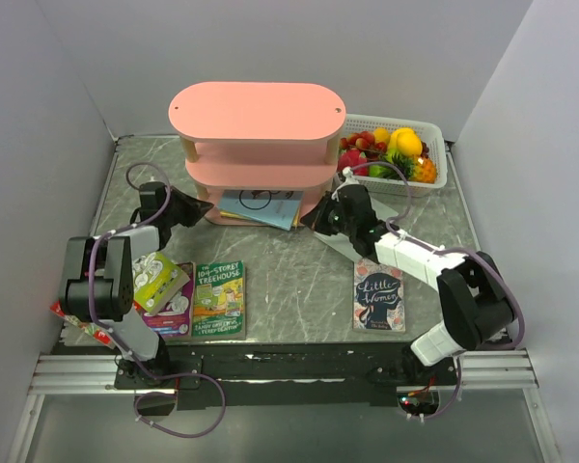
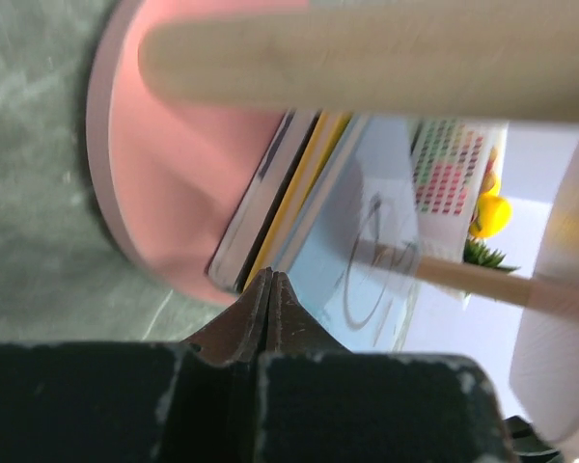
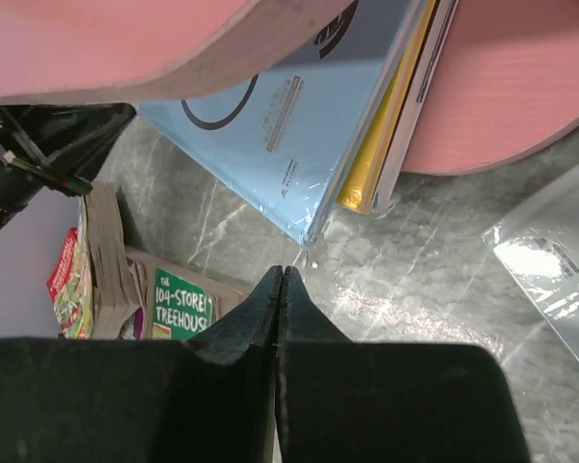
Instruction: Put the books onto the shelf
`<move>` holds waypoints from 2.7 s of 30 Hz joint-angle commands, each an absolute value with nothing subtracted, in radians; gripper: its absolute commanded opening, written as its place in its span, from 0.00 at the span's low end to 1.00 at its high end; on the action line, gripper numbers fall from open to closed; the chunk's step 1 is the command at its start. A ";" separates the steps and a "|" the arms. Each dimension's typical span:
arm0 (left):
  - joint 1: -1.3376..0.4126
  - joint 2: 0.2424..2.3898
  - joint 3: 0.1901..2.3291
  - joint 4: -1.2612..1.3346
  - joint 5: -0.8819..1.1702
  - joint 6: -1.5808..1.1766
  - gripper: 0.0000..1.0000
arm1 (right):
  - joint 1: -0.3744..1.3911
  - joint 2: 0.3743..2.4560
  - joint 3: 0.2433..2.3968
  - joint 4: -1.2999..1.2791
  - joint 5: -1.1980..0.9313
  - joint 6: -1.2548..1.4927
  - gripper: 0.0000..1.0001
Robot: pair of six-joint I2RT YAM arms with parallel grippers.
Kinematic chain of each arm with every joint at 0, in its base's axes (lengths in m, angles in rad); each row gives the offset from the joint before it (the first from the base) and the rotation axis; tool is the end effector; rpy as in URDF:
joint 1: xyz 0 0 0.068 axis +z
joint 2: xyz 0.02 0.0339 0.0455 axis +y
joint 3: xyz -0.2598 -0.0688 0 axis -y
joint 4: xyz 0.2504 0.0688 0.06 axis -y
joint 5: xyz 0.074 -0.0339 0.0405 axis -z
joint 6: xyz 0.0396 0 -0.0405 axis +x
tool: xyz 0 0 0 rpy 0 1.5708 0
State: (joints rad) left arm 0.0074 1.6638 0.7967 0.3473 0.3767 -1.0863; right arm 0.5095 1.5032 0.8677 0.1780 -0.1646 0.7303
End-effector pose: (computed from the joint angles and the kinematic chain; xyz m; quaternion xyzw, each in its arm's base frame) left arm 0.3482 -0.0120 0.1650 -0.3617 0.7747 -0.3921 0.3396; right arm 0.2945 0.1720 0.2224 0.0501 0.8458 0.3627 0.3880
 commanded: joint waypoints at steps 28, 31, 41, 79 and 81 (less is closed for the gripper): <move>0.011 1.816 0.894 0.563 0.451 -1.157 0.01 | 0.500 1.600 0.953 0.212 -0.166 0.756 0.00; 0.008 1.809 0.881 0.565 0.449 -1.157 0.01 | 0.497 1.606 0.956 0.204 -0.150 0.759 0.00; 0.008 1.789 0.859 0.557 0.439 -1.151 0.01 | 0.468 1.654 0.973 0.207 -0.186 0.772 0.00; -0.035 1.756 0.804 0.581 0.434 -1.167 0.01 | 0.460 1.784 1.068 0.167 -0.232 0.781 0.00; -0.035 1.753 0.805 0.577 0.431 -1.164 0.01 | 0.459 1.784 1.069 0.166 -0.233 0.776 0.00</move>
State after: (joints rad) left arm -0.0238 1.7992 0.8112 0.5404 0.4278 -1.1580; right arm 0.4572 1.7454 1.0222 0.1757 -0.2131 0.7879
